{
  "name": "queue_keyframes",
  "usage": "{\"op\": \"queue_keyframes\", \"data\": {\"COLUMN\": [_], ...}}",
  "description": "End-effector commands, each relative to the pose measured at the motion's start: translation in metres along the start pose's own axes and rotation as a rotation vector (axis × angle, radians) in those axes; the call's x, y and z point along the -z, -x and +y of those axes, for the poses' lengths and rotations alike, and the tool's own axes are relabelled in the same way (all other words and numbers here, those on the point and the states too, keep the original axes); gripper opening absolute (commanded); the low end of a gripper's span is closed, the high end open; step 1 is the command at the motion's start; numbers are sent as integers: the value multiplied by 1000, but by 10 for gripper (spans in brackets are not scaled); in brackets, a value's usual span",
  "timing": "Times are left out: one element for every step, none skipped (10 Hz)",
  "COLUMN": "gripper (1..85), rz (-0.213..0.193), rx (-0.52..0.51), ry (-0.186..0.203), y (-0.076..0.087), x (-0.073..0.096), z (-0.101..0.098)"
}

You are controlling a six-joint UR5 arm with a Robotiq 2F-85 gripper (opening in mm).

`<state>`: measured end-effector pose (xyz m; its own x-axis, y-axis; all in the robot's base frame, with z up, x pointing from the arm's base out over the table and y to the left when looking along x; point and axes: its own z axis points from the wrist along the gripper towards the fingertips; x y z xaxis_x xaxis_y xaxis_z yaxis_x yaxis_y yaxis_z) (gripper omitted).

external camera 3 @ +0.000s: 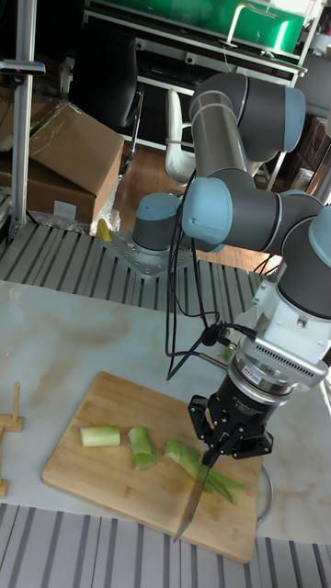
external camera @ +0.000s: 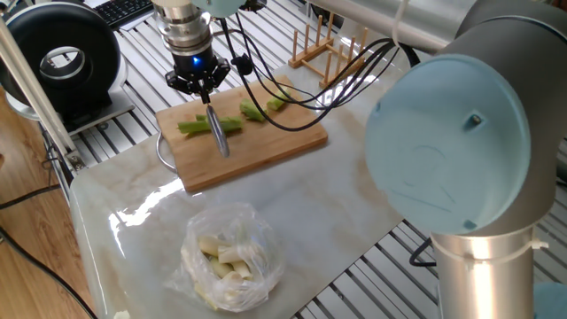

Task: Chop the scallions

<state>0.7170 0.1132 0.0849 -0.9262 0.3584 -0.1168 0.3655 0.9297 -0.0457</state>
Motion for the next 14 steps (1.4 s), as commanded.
{"op": "queue_keyframes", "data": {"gripper": [10, 10, 10, 10, 10, 10, 10, 10, 10, 10, 10, 10, 10, 10], "rz": [10, 8, 6, 5, 5, 5, -4, -8, -12, -14, -12, -12, -8, -3], "rx": [2, 2, 5, 6, 6, 8, 14, 16, 29, 32, 37, 52, 63, 69], "ry": [29, 31, 34, 33, 33, 33, 30, 29, 27, 27, 23, 9, 6, 8], "y": [2, 4, 4, 3, 2, 0, -1, -2, -5, -8, -11, -14, -17, -19], "x": [2, 0, -2, -5, -6, -8, -10, -11, -12, -13, -13, -12, -10, -9], "z": [7, 8, 9, 9, 8, 8, 7, 7, 5, 4, 2, -3, -5, -7]}}
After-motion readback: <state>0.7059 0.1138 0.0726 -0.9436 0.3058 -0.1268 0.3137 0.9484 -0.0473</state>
